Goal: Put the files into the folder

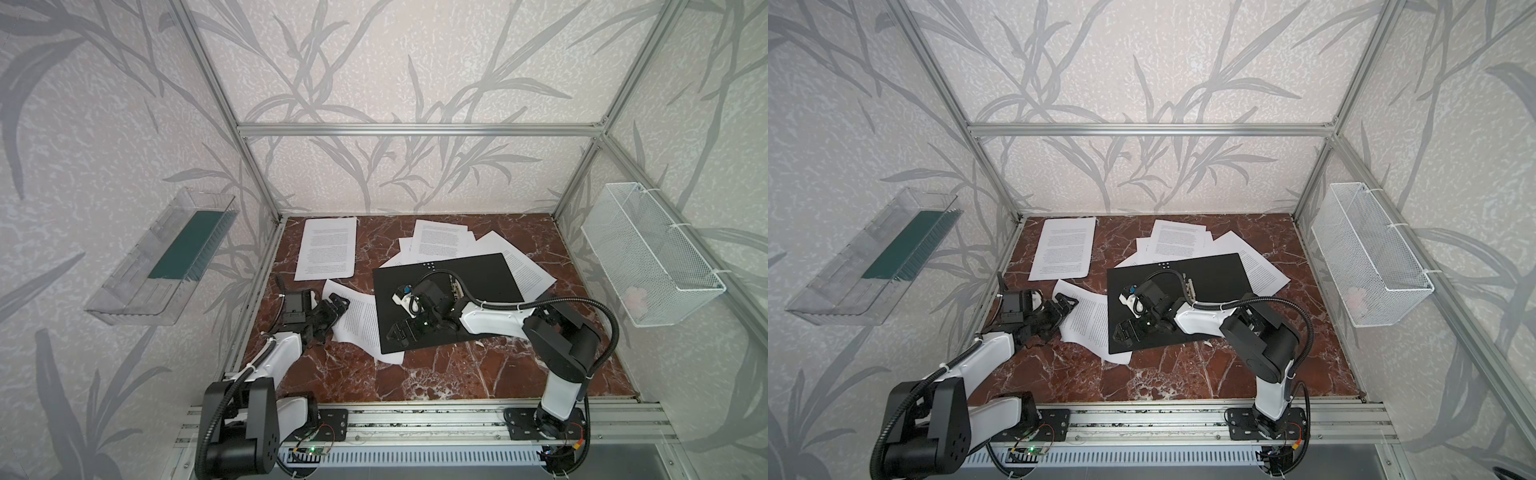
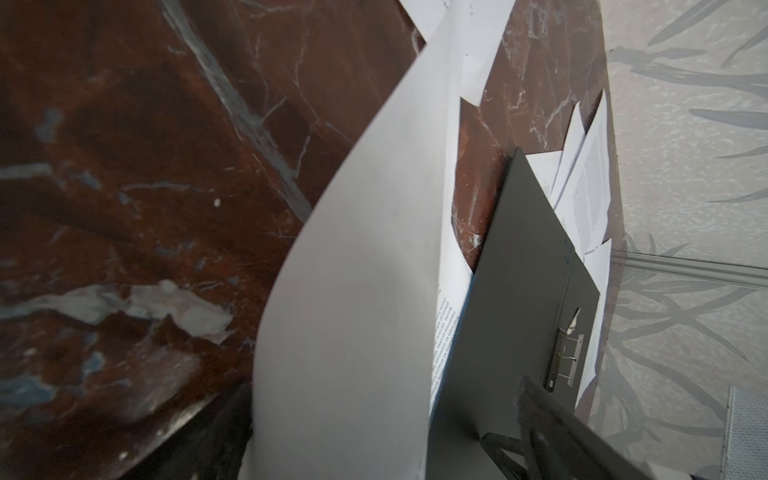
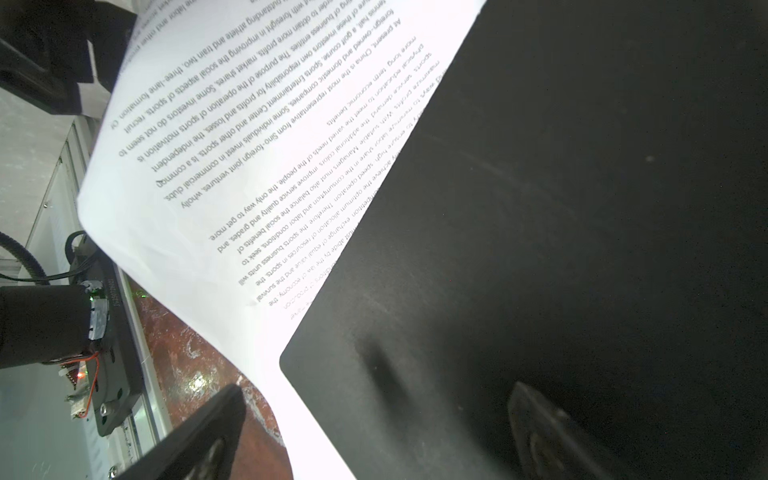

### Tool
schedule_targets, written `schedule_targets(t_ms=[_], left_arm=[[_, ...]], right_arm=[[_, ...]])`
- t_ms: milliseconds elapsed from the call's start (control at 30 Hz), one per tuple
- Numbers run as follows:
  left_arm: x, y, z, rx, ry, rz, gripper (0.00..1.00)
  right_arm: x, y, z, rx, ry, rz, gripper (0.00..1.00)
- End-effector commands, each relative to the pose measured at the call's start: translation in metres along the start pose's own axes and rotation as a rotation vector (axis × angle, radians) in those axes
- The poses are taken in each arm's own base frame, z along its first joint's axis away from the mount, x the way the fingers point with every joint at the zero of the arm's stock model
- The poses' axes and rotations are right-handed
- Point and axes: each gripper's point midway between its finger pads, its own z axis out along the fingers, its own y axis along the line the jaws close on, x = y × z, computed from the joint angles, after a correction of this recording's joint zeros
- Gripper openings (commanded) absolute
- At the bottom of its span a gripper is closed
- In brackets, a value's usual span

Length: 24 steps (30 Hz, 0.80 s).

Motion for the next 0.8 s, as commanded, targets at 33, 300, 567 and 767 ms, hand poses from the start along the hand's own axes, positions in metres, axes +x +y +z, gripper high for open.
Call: schedule_targets(t_ms=[33, 300, 567, 767], left_arm=[[-0.002, -0.016, -0.004, 0.106, -0.031, -0.032, 0.99], [-0.009, -0.063, -0.01, 0.301, -0.001, 0.026, 0.99], [-0.011, -0.085, -0.036, 0.356, -0.044, 0.071, 0.99], [-0.012, -0.092, -0.051, 0.373, -0.072, 0.079, 0.99]], right_arm=[[-0.006, 0.005, -0.009, -0.01, -0.016, -0.012, 0.99], [-0.007, 0.006, -0.011, -0.012, -0.02, -0.017, 0.99], [-0.007, 0.006, -0.01, -0.016, -0.016, -0.013, 0.99], [-0.005, 0.006, -0.008, -0.02, -0.009, -0.011, 0.99]])
